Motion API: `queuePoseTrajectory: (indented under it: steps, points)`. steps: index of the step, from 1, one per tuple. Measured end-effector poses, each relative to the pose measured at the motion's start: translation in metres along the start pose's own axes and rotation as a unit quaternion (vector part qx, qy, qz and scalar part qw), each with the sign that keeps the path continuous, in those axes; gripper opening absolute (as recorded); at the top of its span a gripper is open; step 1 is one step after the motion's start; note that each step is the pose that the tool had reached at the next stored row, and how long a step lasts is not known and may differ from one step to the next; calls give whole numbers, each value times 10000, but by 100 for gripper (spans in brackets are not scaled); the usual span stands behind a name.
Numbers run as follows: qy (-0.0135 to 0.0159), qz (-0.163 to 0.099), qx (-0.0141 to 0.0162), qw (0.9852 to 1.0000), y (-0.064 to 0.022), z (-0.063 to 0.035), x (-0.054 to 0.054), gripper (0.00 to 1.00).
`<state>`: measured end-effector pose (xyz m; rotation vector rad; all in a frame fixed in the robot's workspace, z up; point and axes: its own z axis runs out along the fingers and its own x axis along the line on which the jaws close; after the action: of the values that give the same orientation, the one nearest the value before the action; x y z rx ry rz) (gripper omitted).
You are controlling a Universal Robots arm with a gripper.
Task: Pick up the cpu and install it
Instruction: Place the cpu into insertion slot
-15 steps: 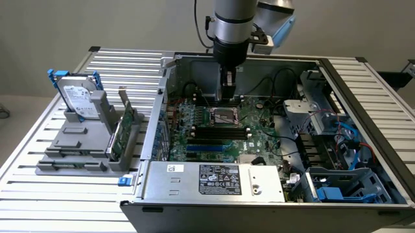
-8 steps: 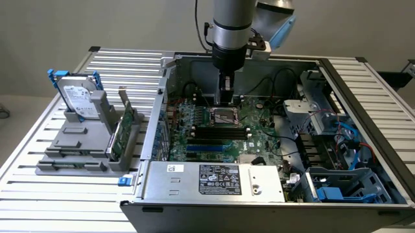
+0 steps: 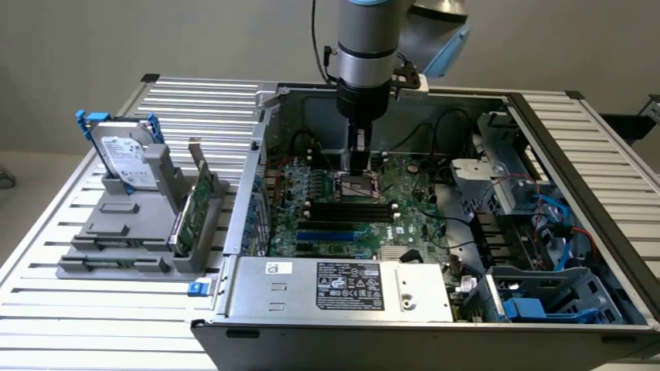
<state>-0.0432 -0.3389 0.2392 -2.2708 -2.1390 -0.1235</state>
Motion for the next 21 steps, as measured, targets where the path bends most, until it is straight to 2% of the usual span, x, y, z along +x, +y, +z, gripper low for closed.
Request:
queuePoseTrajectory:
  steps: [8, 14, 21]
  points:
    - [-16, 51, -91, 9999, -15, 106, -64, 55]
    - [-16, 75, -124, 9999, -24, 164, -141, 55]
    - [-14, 75, -153, 9999, -31, 212, -159, 55]
